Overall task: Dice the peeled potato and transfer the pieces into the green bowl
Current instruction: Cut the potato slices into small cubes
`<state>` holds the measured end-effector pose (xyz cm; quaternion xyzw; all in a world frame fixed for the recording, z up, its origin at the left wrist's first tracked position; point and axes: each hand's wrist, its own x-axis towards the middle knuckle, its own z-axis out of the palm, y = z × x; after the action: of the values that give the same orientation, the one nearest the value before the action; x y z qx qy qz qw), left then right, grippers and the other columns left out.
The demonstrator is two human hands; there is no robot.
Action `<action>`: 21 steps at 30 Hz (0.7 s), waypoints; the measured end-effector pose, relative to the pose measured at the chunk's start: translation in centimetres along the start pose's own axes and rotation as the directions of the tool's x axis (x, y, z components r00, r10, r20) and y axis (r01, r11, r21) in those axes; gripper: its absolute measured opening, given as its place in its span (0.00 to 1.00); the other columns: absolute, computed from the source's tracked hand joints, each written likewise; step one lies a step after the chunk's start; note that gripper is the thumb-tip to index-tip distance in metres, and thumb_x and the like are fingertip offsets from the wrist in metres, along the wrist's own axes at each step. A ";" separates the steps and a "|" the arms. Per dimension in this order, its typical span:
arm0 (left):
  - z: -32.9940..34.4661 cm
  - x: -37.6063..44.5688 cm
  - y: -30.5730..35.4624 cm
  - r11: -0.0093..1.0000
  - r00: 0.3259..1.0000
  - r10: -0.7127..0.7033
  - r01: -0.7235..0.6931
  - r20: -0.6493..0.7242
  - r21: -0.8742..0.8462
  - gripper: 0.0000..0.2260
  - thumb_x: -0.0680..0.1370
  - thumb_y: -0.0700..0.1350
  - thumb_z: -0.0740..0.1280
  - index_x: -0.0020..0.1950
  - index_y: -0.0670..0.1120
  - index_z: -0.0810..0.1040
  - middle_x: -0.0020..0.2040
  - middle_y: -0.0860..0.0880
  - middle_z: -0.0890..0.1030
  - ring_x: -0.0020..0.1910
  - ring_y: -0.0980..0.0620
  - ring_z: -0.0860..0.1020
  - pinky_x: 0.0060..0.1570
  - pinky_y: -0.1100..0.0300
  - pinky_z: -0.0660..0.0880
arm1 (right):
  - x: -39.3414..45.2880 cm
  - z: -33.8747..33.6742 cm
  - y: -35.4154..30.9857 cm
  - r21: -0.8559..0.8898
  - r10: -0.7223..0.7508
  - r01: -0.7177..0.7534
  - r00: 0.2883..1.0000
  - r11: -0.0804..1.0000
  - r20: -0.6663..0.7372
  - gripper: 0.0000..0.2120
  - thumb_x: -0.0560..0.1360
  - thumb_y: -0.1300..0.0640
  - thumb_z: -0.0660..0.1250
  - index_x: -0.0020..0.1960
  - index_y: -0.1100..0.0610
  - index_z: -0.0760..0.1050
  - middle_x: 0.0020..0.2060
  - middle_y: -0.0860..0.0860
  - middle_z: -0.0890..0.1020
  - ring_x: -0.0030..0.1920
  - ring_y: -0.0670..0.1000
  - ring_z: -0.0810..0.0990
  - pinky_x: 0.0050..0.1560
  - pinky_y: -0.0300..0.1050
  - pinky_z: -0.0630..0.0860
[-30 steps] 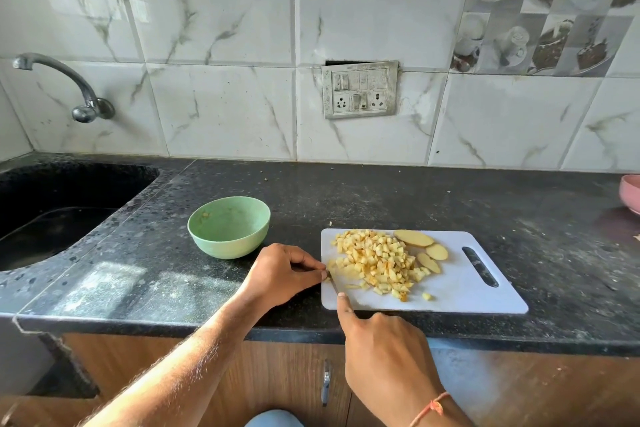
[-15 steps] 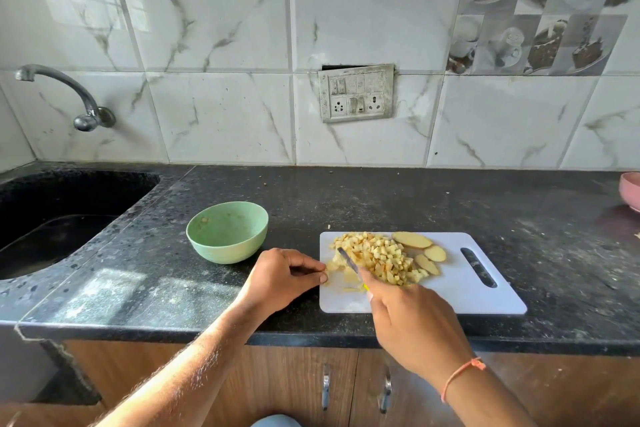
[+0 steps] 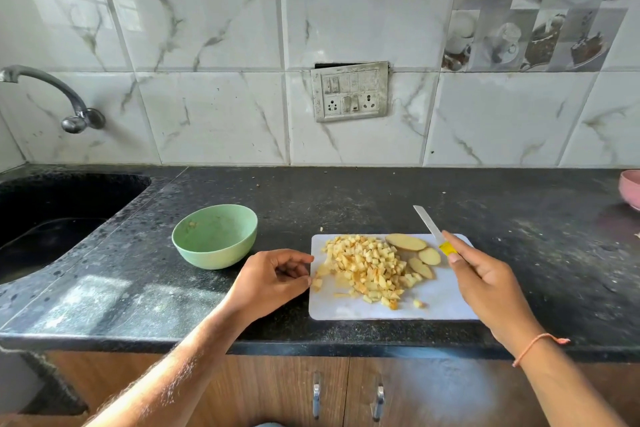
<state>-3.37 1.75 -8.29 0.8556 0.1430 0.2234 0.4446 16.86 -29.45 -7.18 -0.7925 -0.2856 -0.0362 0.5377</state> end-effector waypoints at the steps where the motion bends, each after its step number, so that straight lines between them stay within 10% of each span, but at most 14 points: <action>1: 0.0 0.0 -0.1 1.000 1.000 -0.002 0.002 -0.003 0.010 0.12 0.75 0.41 0.79 0.56 0.54 0.88 0.45 0.55 0.88 0.45 0.56 0.86 0.50 0.62 0.83 | 0.0 0.1 0.1 0.032 0.009 -0.009 1.000 0.999 -0.006 0.19 0.85 0.56 0.64 0.70 0.38 0.77 0.30 0.49 0.60 0.32 0.52 0.57 0.30 0.44 0.56; 21: 2.7 1.8 4.4 0.930 0.998 0.017 -0.038 0.060 0.365 0.07 0.72 0.56 0.81 0.48 0.60 0.89 0.40 0.66 0.85 0.40 0.64 0.80 0.38 0.68 0.74 | 0.0 -0.6 -0.3 0.399 0.154 -0.108 0.985 0.911 -0.084 0.16 0.84 0.58 0.64 0.64 0.40 0.81 0.28 0.49 0.60 0.30 0.50 0.56 0.26 0.38 0.58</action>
<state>-0.28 -1.81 -5.58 0.9312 0.1576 0.1751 0.2781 16.89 -29.91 -6.68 -0.6825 -0.2023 0.0131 0.7022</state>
